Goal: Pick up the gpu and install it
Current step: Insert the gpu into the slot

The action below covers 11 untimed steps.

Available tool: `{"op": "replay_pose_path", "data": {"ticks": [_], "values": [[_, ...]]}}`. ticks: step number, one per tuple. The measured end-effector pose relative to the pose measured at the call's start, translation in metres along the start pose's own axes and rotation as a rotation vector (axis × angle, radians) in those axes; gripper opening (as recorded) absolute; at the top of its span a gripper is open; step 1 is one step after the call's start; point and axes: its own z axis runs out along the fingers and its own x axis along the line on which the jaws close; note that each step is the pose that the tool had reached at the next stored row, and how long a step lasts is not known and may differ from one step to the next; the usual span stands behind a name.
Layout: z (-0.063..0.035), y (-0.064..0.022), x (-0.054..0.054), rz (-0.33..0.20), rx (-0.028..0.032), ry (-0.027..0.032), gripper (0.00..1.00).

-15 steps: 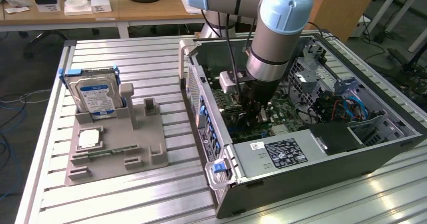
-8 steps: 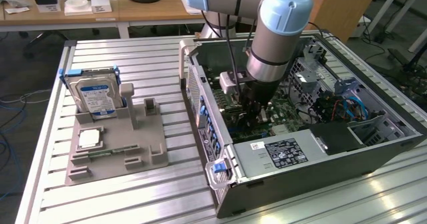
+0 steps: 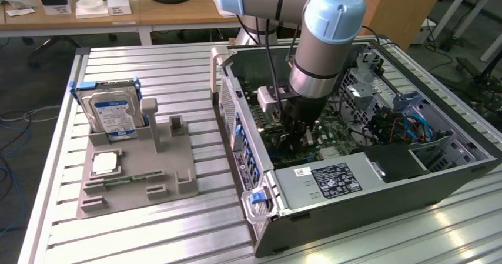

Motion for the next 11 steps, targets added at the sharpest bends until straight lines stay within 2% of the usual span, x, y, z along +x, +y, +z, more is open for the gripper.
{"op": "replay_pose_path", "data": {"ticks": [11], "values": [[0.0009,-0.0001,0.0000,0.000,0.0002,0.0000,0.28]]}}
